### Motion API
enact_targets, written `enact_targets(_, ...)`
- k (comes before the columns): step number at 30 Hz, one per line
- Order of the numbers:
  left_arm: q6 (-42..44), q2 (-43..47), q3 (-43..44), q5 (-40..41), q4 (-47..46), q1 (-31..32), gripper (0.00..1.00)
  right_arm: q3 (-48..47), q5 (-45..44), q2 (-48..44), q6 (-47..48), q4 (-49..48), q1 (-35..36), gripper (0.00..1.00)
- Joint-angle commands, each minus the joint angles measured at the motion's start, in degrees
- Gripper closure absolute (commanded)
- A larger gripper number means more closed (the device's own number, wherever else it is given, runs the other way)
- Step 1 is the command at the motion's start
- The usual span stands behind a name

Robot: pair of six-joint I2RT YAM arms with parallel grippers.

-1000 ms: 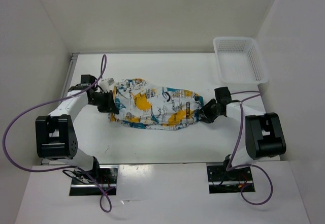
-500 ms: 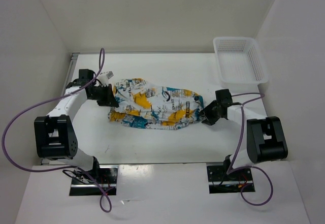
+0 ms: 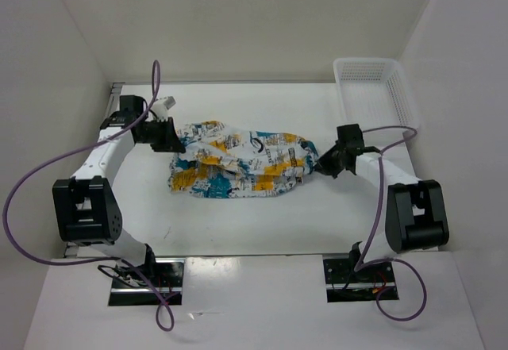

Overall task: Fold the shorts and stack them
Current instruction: Fold the shorts

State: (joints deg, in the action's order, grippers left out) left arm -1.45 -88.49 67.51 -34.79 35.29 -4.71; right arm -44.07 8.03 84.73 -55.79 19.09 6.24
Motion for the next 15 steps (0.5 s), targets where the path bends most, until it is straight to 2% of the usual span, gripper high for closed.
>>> enact_targets(1, 1.45, -2.12, 6.31, -1.6, -2.58, -0.56, 1.0, -8.38, -2.58, -4.92, 5.07, 2.26, 0.44, 1.0)
enact_targets(4, 1.45, -5.11, 11.32, -1.6, -4.26, -1.96, 1.0, -15.23, 0.13, -5.54, 8.23, 4.45, 0.44, 1.0)
enact_targets(8, 1.45, -7.48, 16.86, -2.66, -3.74, -5.56, 1.0, -19.9, 2.51, -4.22, 11.22, 6.65, 2.19, 1.0)
enact_targets(11, 1.45, -6.97, 16.79, -3.71, -3.13, -8.63, 1.0, -20.44, 2.51, -4.22, 12.98, 7.19, 4.56, 1.0)
enact_targets(15, 1.45, -4.69, 11.78, -5.81, -3.73, -12.16, 1.0, -17.72, 3.04, -3.08, 13.6, 7.8, 7.55, 1.0)
